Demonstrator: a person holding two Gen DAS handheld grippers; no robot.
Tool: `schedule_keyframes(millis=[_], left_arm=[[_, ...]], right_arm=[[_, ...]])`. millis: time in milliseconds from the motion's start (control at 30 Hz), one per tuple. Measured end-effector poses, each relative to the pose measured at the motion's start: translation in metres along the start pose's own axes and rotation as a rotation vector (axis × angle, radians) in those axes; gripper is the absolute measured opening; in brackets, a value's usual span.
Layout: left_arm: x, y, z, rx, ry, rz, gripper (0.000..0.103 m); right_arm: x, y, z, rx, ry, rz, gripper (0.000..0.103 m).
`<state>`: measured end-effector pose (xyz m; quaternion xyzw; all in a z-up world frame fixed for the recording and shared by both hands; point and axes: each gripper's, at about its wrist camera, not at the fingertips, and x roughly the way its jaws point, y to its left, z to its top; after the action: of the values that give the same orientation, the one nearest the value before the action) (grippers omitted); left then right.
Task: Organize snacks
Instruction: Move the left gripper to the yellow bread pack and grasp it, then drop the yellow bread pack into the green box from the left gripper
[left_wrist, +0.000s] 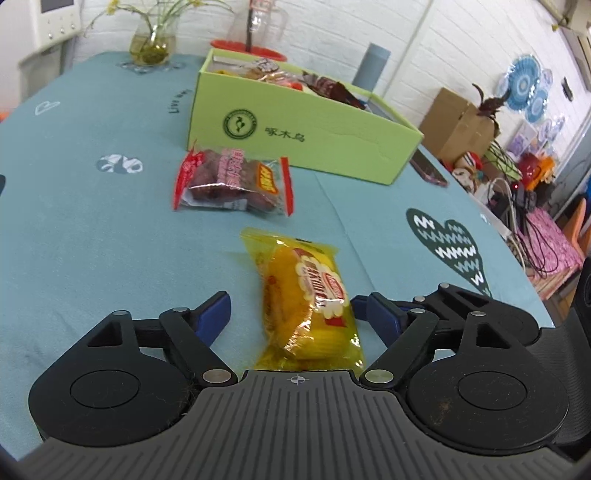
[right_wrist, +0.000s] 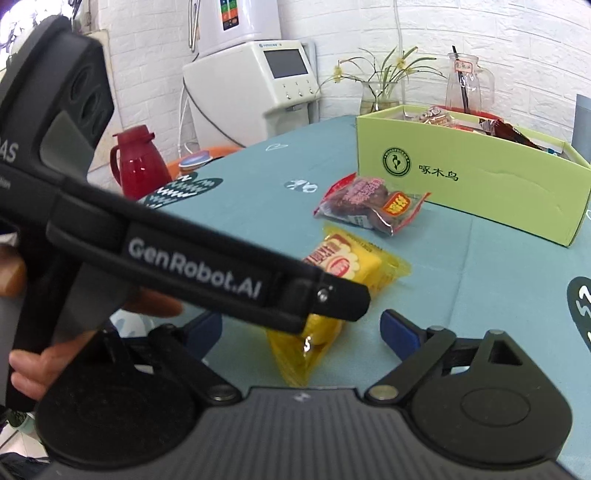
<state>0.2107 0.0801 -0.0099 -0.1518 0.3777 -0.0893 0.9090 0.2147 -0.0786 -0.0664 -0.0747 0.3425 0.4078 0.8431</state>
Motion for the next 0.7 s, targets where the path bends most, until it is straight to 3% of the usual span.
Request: schedule_keyframes(millis=[67,100,133,200,367,533,700], left_arm=[[0.008,0.002,0.0,0.007,0.021,-0.011,0.061],[0.009,0.0,-0.002,0.035,0.008,-0.003,0.045],[0.01,-0.001,-0.001,0.05,0.009,-0.023,0.022],[0.007,-0.001,0.006,0.044,0.005,-0.048,0.021],[-0.006,-0.002,0.045,0.058,-0.076,-0.089,0.022],[0.003,-0.002,0.121,0.111,-0.17,-0.078,0.022],[0.042,0.013,0.208,0.123,-0.201,-0.032,0.023]], right_arm=[[0.008,0.002,0.0,-0.02,0.002,-0.016,0.09],[0.01,0.006,0.001,-0.044,0.0,-0.03,0.081],[0.012,0.008,0.003,-0.061,0.007,-0.053,0.079],[0.01,0.007,0.009,-0.08,0.004,-0.064,0.074],[0.001,-0.004,0.042,-0.113,-0.078,-0.077,0.074],[0.023,-0.039,0.108,-0.172,-0.154,-0.117,0.075],[0.074,-0.089,0.18,-0.187,-0.141,-0.13,0.075]])
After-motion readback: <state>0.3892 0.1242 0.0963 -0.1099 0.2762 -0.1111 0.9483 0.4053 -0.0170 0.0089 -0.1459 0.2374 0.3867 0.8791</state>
